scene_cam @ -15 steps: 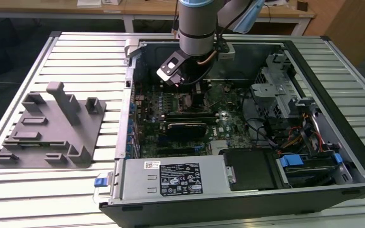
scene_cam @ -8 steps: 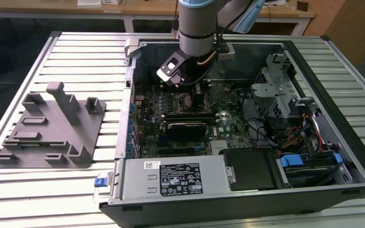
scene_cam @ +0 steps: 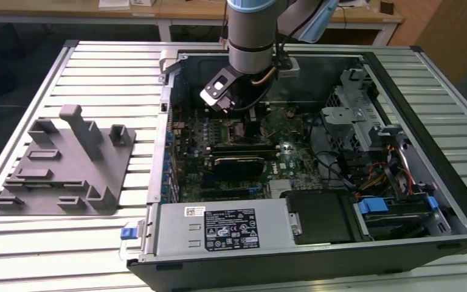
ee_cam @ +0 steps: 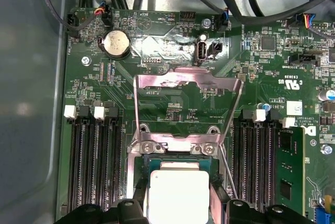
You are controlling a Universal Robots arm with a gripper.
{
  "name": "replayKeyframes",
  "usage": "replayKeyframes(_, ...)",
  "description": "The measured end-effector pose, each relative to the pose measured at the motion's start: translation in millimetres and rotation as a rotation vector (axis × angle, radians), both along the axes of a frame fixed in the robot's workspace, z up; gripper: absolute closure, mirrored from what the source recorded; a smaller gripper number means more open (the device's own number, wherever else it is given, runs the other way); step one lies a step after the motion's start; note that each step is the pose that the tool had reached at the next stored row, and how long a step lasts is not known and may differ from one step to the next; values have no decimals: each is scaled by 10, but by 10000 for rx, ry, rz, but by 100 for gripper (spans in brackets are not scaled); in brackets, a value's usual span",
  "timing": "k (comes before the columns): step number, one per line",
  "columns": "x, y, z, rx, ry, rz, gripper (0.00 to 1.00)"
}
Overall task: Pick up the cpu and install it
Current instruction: 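Place the cpu into insertion slot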
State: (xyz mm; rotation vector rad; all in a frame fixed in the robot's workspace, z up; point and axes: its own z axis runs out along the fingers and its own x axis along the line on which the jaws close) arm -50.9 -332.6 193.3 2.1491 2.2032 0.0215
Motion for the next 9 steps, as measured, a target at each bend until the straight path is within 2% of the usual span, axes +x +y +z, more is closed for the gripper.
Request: replayKeyframes(9, -2, 0, -5, 13, -1, 0, 45)
